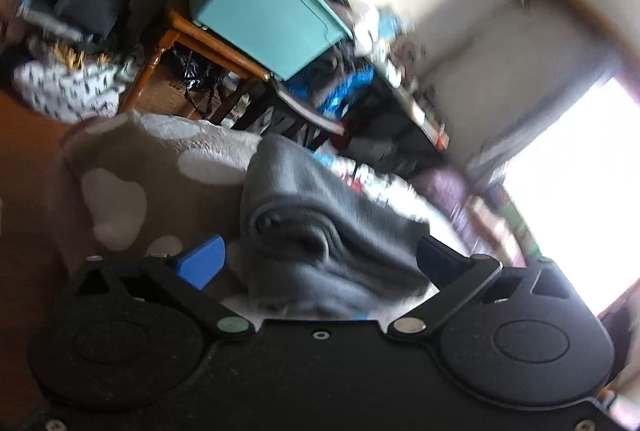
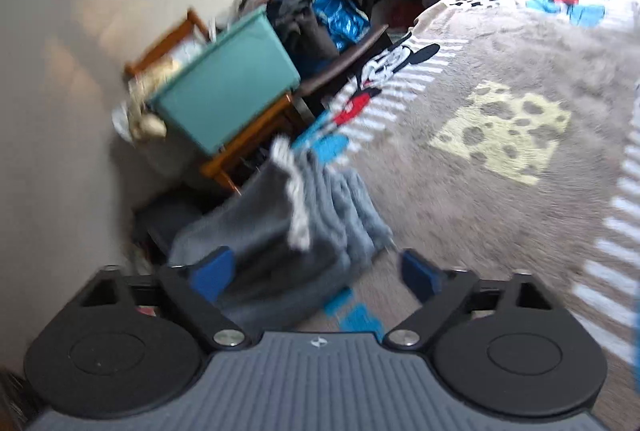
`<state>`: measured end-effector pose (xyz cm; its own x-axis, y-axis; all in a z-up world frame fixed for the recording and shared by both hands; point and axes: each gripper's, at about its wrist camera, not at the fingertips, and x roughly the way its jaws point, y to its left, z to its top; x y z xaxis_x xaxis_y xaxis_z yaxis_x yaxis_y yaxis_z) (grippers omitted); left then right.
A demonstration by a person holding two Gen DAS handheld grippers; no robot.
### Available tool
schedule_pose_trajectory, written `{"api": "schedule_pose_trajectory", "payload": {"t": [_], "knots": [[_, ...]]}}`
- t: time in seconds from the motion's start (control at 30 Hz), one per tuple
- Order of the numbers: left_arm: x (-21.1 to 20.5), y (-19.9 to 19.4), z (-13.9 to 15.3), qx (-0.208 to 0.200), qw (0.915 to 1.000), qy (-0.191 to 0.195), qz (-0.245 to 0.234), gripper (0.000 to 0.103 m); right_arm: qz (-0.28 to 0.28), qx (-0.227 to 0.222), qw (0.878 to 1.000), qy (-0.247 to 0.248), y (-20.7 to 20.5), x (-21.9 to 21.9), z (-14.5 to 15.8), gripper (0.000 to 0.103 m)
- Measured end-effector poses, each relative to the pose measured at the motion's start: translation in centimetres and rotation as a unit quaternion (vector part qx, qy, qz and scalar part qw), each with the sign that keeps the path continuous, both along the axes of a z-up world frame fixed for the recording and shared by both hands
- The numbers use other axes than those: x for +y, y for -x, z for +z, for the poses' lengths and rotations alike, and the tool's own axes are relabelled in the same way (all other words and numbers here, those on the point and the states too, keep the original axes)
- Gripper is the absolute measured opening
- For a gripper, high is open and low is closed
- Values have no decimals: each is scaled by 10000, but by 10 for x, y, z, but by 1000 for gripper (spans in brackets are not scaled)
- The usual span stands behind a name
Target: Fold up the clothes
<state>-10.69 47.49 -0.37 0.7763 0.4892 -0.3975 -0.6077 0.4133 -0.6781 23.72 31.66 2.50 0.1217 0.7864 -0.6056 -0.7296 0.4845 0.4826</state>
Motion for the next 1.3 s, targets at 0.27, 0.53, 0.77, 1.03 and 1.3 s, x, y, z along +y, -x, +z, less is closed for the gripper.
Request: {"api": "schedule_pose_trajectory", "payload": {"t": [0.27,0.53,0.77,1.03,1.3], "knots": [[-46,-18,54,1646,9801,-1084,-232,103,156,-916,9923,817,58,-20,42,103],[-89,-26,74,2650,9460,-1852,-251,103,129,-1261,9846,1205,90,-38,49,103],[-97,-17,84,2612,9492,-1737,-246,103,47,-1495,9791,1375,107,-55,54,103],[-110,-16,93,2699,9466,-1748,-252,103,-80,-1594,9776,1374,116,-70,60,103],[-123,-15,97,2966,9332,-2016,-252,103,-72,-1693,9768,1307,129,-75,68,103]]}}
